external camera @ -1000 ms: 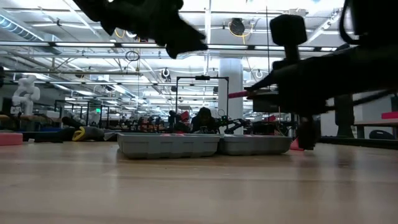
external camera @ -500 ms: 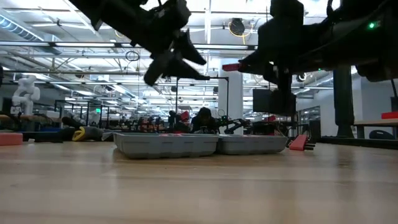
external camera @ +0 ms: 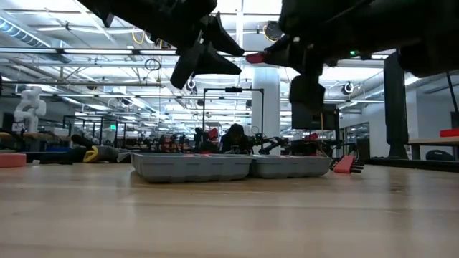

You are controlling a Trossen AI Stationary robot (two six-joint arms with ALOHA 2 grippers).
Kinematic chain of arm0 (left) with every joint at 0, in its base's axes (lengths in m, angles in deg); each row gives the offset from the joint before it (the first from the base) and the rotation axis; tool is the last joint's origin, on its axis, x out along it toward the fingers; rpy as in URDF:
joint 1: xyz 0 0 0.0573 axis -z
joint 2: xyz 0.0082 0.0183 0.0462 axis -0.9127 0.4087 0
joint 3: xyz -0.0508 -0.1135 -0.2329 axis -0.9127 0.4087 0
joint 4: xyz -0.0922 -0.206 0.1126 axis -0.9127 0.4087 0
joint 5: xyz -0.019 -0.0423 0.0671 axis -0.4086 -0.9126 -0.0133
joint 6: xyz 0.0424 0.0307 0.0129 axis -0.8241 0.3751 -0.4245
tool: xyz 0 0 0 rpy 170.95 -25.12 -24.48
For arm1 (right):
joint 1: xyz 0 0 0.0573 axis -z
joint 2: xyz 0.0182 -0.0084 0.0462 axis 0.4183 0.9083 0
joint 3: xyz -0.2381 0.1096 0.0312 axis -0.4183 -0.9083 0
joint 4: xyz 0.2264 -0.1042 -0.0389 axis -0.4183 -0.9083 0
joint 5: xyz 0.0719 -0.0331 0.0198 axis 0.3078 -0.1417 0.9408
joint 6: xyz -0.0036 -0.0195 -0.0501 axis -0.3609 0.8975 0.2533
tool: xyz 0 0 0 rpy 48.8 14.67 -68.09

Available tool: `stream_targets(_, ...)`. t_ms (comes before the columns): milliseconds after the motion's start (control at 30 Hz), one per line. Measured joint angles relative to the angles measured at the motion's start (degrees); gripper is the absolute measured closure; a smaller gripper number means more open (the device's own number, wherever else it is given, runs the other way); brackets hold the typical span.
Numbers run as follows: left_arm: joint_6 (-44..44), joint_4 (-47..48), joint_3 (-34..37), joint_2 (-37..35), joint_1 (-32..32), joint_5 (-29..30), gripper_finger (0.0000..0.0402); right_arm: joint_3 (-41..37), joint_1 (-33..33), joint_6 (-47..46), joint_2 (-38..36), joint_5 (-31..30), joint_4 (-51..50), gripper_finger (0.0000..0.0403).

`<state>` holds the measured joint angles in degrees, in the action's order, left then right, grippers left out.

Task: Prefit tool cases
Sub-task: Put the red terminal block into the gray prefit tools case

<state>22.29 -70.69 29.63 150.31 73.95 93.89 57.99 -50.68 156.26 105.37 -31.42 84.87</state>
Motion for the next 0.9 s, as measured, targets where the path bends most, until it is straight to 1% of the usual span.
stream_targets(133,0.43,-1.31,0.01,0.00,0.47,0.69,0.0187,1.94,0.71,0.06,-0.03,-0.01,-1.04,0.0384)
stream_targets(333,0.44,-3.71,0.00,0.00,1.49,1.23,0.0187,4.32,1.29,-0.38,-0.02,-0.03,-8.08,0.0384)
stream_targets(600,0.42,-4.21,0.00,0.00,3.26,1.34,0.0190,6.94,1.58,-0.14,0.00,-0.06,-8.23,0.0384)
stream_targets(700,-0.19,-4.60,0.00,0.00,3.52,1.54,0.0207,7.06,1.55,-0.17,0.00,-0.10,-8.33,0.0384)
stream_targets(767,-1.36,-4.59,0.00,0.00,3.42,2.76,0.0226,7.06,1.55,-0.20,0.00,-0.09,-8.25,0.0384)
stream_targets(900,-1.48,-4.92,0.00,0.00,3.48,2.29,0.0266,7.06,1.51,-0.42,0.00,-0.10,-8.27,0.0384)
